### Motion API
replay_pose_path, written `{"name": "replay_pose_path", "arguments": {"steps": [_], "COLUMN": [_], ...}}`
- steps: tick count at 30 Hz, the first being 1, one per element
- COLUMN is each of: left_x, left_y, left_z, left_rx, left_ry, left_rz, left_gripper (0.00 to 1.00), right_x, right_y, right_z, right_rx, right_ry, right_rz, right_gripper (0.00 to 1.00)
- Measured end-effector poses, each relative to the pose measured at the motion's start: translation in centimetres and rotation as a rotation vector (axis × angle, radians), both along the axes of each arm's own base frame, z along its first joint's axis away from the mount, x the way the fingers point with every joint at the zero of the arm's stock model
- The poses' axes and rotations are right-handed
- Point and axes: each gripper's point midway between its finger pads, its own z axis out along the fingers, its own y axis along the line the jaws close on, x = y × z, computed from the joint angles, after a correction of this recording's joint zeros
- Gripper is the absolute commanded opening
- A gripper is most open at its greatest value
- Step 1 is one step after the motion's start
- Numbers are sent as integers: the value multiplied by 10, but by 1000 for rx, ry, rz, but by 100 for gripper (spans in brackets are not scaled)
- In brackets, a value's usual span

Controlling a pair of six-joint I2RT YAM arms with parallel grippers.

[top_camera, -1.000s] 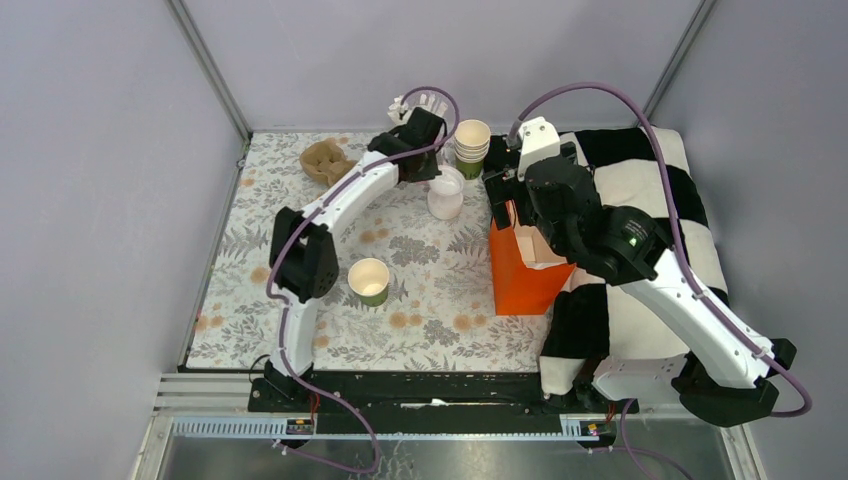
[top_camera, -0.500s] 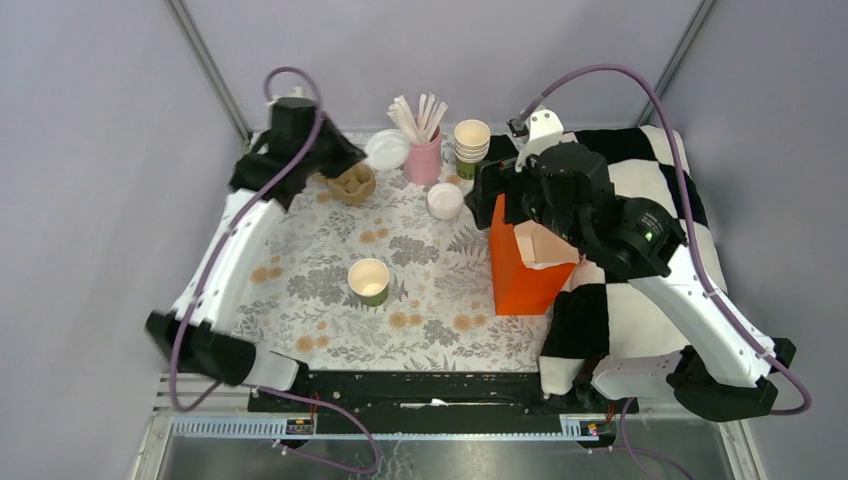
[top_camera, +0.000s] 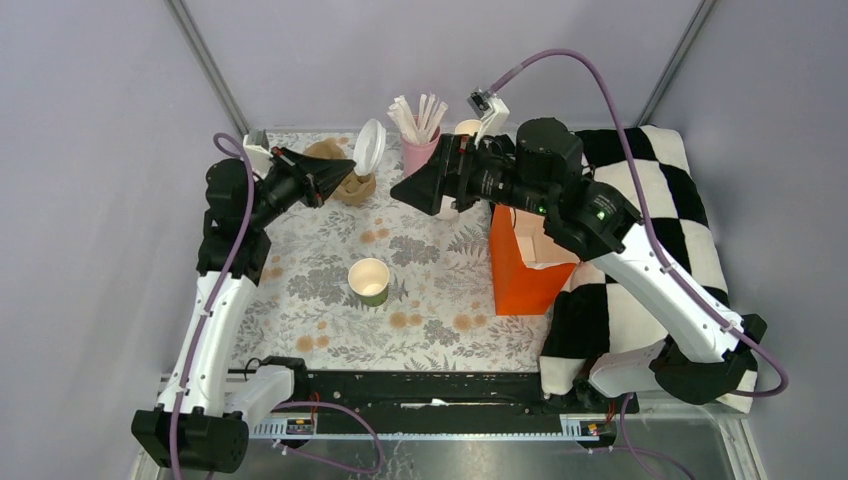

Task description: Pack the takeout coffee

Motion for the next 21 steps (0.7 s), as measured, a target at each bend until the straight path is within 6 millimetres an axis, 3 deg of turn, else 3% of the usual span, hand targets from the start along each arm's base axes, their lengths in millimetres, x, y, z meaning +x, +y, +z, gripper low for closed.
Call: {"name": "replay_pose_path", "arguments": {"steps": [8,15,21], "left_x": [-18,-31,-26], "left_y": [-15,-20,-22], "left_z": [42,70,71], "left_rx": [-214,-291,-331], "left_ry": [-78,-141,-110], "left_rz": [-151,-240,-267], "left_gripper": [0,0,0], "right_x": [6,23,41], "right_y": [17,17,45], "right_z": [24,62,52], "right_rx": [256,441,478], "right_ry": [103,117,180], "right_rz": [89,142,204], "right_gripper": [100,100,100]}}
